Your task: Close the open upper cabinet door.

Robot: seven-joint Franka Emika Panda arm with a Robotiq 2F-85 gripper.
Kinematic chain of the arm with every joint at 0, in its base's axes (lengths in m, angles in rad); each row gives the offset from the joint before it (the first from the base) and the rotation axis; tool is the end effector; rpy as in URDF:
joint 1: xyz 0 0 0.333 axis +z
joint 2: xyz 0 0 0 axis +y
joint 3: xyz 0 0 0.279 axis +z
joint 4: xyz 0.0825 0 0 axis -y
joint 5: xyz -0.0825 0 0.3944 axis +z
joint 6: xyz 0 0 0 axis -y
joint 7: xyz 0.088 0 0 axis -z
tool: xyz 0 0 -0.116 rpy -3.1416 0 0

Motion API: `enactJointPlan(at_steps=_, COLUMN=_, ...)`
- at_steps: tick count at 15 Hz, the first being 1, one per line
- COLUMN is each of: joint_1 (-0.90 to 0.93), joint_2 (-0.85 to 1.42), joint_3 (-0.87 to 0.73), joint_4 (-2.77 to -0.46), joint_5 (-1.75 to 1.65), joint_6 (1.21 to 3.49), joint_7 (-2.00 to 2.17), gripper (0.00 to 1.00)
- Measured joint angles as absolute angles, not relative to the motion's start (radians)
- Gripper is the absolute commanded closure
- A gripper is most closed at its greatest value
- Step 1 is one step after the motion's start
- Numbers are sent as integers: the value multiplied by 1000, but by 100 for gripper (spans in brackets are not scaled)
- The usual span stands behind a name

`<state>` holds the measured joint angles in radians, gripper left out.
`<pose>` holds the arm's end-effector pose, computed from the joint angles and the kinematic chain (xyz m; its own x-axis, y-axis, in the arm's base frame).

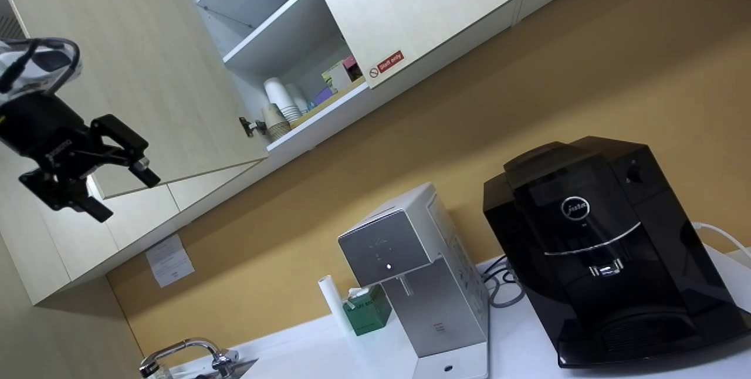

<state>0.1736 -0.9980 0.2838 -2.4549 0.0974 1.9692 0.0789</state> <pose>0.2898 0.1772 0.6069 0.8325 0.2814 0.4771 0.2651 -0.9587 0.1028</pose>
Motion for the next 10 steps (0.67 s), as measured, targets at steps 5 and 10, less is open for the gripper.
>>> enactJointPlan(at_steps=5, joint_1=178, joint_2=-979, joint_3=486, joint_4=-2447, joint_5=110, joint_6=2200, joint_7=249, gripper=0)
enactJointPlan(at_steps=10, joint_1=179, joint_2=-975, joint_3=489, joint_4=-2451, joint_5=103, joint_6=2208, joint_7=256, gripper=0)
